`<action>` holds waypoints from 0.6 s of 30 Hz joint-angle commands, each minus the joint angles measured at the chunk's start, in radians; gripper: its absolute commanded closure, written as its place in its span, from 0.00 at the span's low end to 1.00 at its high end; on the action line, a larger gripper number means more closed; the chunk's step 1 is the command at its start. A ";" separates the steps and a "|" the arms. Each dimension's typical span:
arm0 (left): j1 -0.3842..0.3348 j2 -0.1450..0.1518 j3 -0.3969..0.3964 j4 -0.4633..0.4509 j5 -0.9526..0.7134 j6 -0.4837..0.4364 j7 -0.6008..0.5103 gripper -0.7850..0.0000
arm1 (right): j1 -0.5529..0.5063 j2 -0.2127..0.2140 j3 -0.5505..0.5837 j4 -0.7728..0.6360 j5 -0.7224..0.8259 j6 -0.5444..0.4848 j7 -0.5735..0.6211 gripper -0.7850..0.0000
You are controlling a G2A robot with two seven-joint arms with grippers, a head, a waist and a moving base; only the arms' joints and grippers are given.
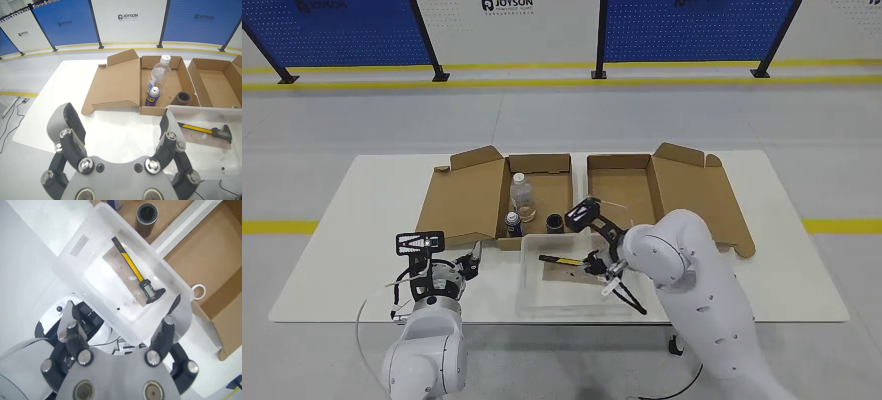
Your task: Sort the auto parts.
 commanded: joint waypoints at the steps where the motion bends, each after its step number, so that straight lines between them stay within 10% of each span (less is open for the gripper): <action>1: 0.000 0.000 0.000 0.000 0.000 0.000 0.000 0.00 | -0.006 0.005 -0.021 0.050 0.000 -0.010 -0.001 0.00; 18: 0.000 0.000 0.000 0.000 0.000 0.000 0.000 0.00 | 0.160 -0.006 -0.217 0.400 -0.038 0.030 -0.010 0.00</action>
